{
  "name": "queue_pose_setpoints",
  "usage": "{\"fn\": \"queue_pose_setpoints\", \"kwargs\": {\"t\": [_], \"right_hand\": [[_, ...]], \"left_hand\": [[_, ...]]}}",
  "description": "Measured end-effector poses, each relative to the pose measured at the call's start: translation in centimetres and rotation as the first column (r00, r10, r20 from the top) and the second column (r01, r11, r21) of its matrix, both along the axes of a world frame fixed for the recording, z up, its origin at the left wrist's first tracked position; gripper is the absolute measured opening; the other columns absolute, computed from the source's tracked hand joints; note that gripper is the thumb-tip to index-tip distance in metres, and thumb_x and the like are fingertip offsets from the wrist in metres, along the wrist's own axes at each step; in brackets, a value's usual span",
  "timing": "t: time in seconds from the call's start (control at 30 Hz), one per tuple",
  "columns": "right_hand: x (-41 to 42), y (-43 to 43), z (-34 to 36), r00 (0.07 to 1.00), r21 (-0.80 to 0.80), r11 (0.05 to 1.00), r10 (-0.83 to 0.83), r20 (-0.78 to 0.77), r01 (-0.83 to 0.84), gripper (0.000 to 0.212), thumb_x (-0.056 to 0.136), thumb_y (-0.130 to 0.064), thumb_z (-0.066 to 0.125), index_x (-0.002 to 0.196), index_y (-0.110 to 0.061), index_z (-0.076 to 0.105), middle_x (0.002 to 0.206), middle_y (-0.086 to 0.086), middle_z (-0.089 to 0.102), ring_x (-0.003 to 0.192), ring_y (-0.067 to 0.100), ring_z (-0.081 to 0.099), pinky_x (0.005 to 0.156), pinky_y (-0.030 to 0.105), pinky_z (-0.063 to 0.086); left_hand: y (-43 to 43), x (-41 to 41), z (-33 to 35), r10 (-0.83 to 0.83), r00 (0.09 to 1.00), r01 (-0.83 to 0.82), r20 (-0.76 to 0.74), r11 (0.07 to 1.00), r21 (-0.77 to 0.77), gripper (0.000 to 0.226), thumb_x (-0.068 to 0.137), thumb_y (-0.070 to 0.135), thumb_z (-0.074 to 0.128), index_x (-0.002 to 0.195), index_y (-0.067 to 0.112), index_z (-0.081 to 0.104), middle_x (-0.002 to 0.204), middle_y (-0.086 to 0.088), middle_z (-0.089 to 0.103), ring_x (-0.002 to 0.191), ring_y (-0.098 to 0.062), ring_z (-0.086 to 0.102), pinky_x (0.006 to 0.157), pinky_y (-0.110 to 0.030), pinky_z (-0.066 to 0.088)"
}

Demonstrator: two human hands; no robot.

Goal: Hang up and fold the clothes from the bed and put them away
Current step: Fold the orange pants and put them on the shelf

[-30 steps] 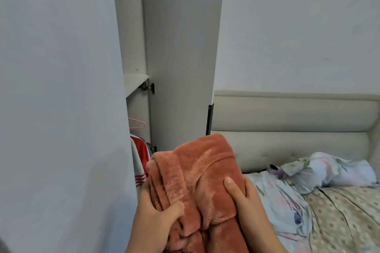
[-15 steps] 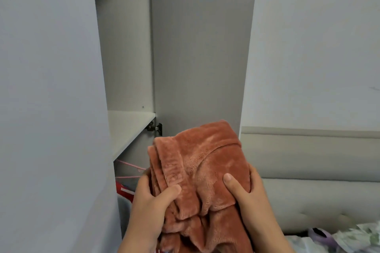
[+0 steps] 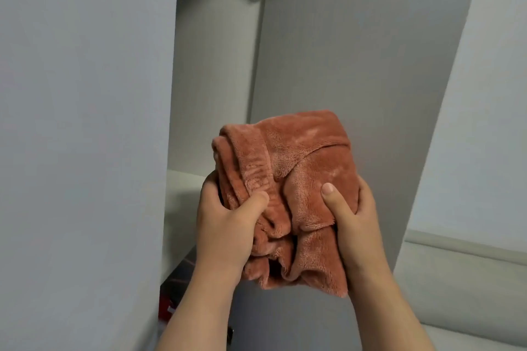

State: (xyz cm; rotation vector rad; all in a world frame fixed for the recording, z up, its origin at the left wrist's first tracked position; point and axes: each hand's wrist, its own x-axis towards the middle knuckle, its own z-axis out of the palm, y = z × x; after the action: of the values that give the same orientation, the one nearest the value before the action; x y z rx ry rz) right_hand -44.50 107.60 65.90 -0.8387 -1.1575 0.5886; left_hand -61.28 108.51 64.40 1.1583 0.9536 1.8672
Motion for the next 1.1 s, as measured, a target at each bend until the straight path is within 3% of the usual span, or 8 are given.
{"fn": "queue_pose_setpoints", "kwargs": {"t": [0.33,0.47,0.57,0.67,0.83,0.97,1.03,1.1], "right_hand": [[-4.3,14.9,4.2,0.937,0.105,0.935,0.346,-0.049,-0.34,0.051,0.067,-0.052,0.076,0.113,-0.043,0.056,0.106,-0.026,0.07,0.097,-0.001,0.069,0.071,0.015,0.054],[-7.3,20.3,5.8,0.857,0.064,0.859,0.511,-0.057,-0.508,0.072,0.057,-0.059,0.077,0.122,-0.033,0.058,0.114,-0.009,0.071,0.102,0.008,0.07,0.086,0.031,0.056],[-10.1,23.7,6.3,0.802,-0.017,0.802,0.597,-0.033,-0.597,0.077,0.053,-0.062,0.078,0.122,-0.032,0.059,0.116,-0.009,0.07,0.101,0.008,0.07,0.09,0.034,0.056],[-13.1,26.5,4.9,0.757,-0.136,0.757,0.65,0.062,-0.639,0.051,0.064,-0.059,0.078,0.107,-0.037,0.061,0.106,-0.014,0.071,0.089,0.0,0.07,0.081,0.024,0.054],[-16.3,28.9,1.6,0.703,-0.295,0.728,0.681,0.206,-0.619,0.041,0.087,-0.051,0.068,0.115,-0.022,0.064,0.112,-0.003,0.071,0.101,0.014,0.067,0.095,0.038,0.053],[-16.0,29.5,0.9,0.715,-0.295,0.745,0.662,0.225,-0.598,0.045,0.093,-0.057,0.051,0.12,-0.024,0.064,0.113,-0.006,0.069,0.104,0.016,0.065,0.098,0.04,0.05],[-15.3,29.3,0.7,0.766,-0.251,0.807,0.589,0.257,-0.535,0.04,0.095,-0.057,0.044,0.113,-0.029,0.066,0.108,-0.01,0.069,0.103,0.015,0.064,0.093,0.038,0.05],[-14.4,28.8,0.1,0.795,-0.199,0.829,0.558,0.239,-0.523,0.037,0.094,-0.057,0.042,0.105,-0.033,0.068,0.103,-0.015,0.069,0.103,0.013,0.064,0.089,0.036,0.05]], "left_hand": [[8.3,-2.6,5.5,0.397,0.918,-0.394,-0.019,0.914,0.094,0.043,0.058,0.043,0.074,0.1,0.041,0.065,0.096,0.016,0.073,0.086,-0.009,0.072,0.077,-0.043,0.06],[10.6,-4.3,7.1,0.576,0.817,-0.569,-0.034,0.815,0.111,0.041,0.061,0.042,0.072,0.102,0.037,0.068,0.092,0.018,0.074,0.084,-0.007,0.071,0.074,-0.035,0.057],[11.9,-6.5,6.7,0.699,0.704,-0.699,-0.128,0.713,0.05,0.049,0.06,0.054,0.07,0.108,0.044,0.065,0.092,0.02,0.072,0.086,-0.008,0.068,0.071,-0.03,0.053],[12.5,-8.1,4.7,0.761,0.607,-0.789,-0.228,0.612,-0.058,0.061,0.064,0.061,0.066,0.123,0.045,0.057,0.106,0.015,0.069,0.096,-0.018,0.065,0.084,-0.042,0.054],[12.7,-9.1,2.6,0.766,0.611,-0.79,-0.201,0.572,-0.222,0.055,0.084,0.049,0.07,0.131,0.023,0.056,0.113,0.0,0.067,0.106,-0.024,0.061,0.096,-0.043,0.049],[12.1,-8.2,3.5,0.768,0.283,-0.936,-0.574,0.352,0.009,0.075,0.076,0.068,0.052,0.143,0.037,0.041,0.147,0.0,0.045,0.132,-0.029,0.045,0.102,-0.048,0.041],[12.4,-7.8,3.3,0.66,0.16,-0.924,-0.734,0.362,0.124,0.061,0.082,0.065,0.05,0.136,0.038,0.052,0.147,0.005,0.046,0.131,-0.025,0.046,0.101,-0.046,0.045],[13.2,-7.8,2.8,0.594,0.154,-0.912,-0.79,0.393,0.118,0.046,0.087,0.06,0.052,0.127,0.038,0.058,0.142,0.007,0.049,0.123,-0.024,0.051,0.096,-0.045,0.049]]}}
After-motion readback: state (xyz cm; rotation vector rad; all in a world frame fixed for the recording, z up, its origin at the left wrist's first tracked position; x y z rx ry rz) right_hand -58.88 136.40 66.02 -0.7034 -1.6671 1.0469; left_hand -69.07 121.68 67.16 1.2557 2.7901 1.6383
